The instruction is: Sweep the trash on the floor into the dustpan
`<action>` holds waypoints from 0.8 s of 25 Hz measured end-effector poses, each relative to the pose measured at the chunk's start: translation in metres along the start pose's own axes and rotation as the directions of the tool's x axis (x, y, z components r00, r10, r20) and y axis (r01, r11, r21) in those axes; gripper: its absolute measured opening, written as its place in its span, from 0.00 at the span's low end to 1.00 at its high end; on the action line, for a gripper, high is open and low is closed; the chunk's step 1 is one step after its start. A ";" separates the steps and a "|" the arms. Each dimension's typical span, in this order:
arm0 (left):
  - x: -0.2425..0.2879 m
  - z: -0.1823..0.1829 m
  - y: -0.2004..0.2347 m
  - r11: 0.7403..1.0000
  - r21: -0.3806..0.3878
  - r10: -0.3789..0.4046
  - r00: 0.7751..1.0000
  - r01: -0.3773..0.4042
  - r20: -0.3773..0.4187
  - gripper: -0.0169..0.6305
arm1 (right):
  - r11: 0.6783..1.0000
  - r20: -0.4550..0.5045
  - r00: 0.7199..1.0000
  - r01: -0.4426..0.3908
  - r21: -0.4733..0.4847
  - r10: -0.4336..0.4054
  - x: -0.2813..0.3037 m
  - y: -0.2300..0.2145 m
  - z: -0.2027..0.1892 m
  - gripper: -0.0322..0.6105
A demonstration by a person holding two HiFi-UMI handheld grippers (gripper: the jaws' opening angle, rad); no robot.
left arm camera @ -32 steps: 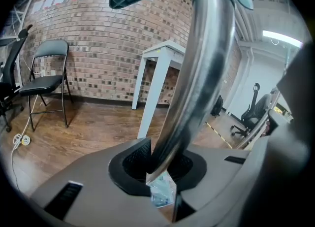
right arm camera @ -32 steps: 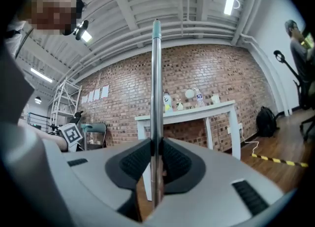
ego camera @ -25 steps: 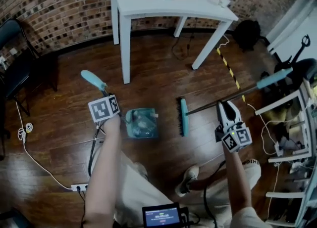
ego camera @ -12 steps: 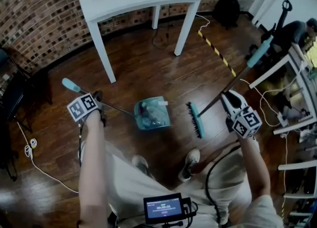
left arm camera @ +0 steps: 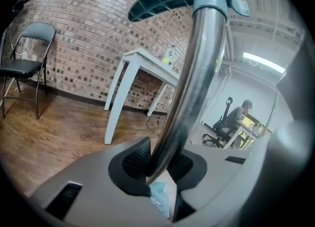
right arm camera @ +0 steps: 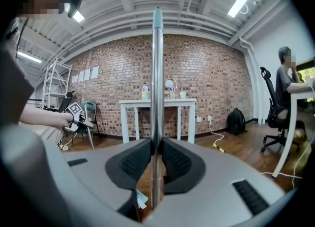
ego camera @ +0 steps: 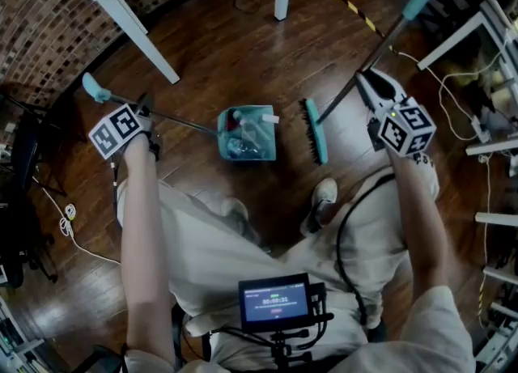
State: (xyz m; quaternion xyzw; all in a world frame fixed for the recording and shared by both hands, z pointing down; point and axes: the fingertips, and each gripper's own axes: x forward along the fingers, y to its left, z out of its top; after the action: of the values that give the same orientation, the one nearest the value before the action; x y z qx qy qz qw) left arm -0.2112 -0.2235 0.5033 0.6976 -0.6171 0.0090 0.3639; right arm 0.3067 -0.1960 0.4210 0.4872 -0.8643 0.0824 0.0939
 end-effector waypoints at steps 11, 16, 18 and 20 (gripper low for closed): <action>0.010 -0.025 -0.009 1.000 0.001 -0.015 0.996 0.015 -0.086 0.12 | 1.000 -0.035 0.999 0.023 0.008 -0.023 0.008 0.017 0.006 0.19; 0.021 -0.030 -0.016 1.000 -0.009 -0.022 0.996 0.021 -0.083 0.12 | 0.998 -0.047 0.998 0.034 -0.055 -0.036 0.017 0.013 0.000 0.19; 0.019 -0.034 -0.017 1.000 -0.003 -0.019 0.997 0.018 -0.078 0.12 | 0.997 -0.062 0.997 0.039 -0.063 -0.043 0.017 0.014 -0.007 0.19; 0.020 -0.036 -0.019 1.000 0.015 -0.016 0.997 0.017 -0.079 0.12 | 0.997 -0.074 0.996 0.049 -0.061 -0.054 0.019 0.014 -0.013 0.19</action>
State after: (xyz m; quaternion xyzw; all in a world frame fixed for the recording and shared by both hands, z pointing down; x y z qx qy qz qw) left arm -0.1748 -0.2223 0.5294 0.7046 -0.5964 0.0385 0.3826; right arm 0.2861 -0.2019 0.4380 0.5028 -0.8494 0.0728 0.1431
